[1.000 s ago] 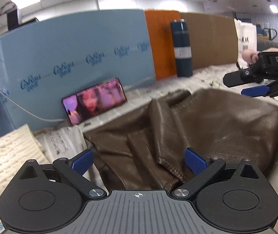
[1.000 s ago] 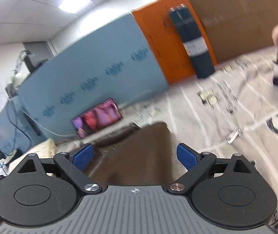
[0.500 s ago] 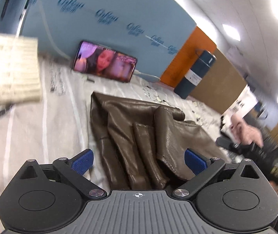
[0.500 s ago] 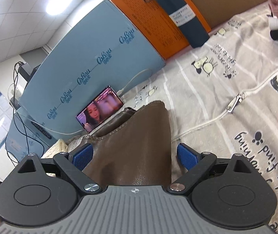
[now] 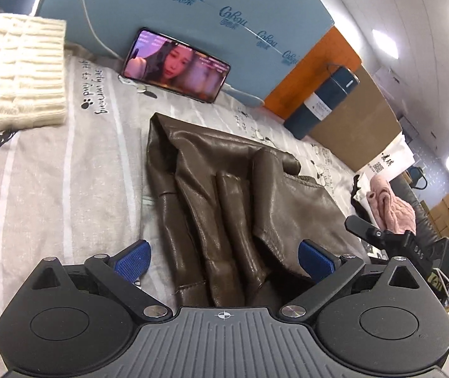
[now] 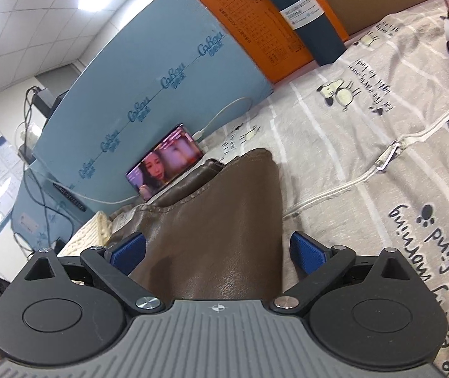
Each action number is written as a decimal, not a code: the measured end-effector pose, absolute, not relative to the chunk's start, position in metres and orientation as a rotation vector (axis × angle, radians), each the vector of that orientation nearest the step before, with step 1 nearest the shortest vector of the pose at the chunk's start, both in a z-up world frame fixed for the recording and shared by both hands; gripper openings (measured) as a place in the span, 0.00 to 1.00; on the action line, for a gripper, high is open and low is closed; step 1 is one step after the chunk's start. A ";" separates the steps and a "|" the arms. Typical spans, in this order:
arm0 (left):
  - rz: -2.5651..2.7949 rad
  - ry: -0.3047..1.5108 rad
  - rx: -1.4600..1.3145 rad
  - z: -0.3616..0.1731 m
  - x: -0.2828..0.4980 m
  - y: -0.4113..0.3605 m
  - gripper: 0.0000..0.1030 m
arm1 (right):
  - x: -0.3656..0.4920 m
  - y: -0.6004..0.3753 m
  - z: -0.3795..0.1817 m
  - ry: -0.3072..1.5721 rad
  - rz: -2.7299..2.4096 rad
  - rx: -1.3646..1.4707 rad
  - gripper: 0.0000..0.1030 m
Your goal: Fold clothes
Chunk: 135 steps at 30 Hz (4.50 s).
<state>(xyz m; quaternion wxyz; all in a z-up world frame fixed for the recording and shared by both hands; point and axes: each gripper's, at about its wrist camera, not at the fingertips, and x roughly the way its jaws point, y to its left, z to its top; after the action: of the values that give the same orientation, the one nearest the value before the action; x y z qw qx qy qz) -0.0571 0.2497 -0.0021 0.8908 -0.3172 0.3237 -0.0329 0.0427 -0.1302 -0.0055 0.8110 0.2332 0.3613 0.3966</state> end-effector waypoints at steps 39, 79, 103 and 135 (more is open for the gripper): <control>-0.181 0.573 -0.564 -0.013 -0.041 0.220 0.87 | 0.042 -0.123 -0.008 0.839 0.975 0.526 0.87; -0.524 0.366 -0.539 0.050 0.092 0.070 0.24 | 0.020 -0.328 0.054 0.343 0.734 0.711 0.23; -0.645 0.215 -0.356 0.069 0.264 -0.128 0.24 | 0.116 -0.426 0.025 -0.042 0.123 0.772 0.23; -0.247 0.309 -0.232 0.043 0.234 -0.081 0.96 | 0.140 -0.422 0.004 -0.006 -0.039 0.690 1.00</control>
<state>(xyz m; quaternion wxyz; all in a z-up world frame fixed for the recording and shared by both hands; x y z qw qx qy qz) 0.2341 -0.0811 0.0433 0.9738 -0.1149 0.1531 -0.1224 0.1399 -0.4224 0.0041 0.9409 0.3383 -0.0030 -0.0191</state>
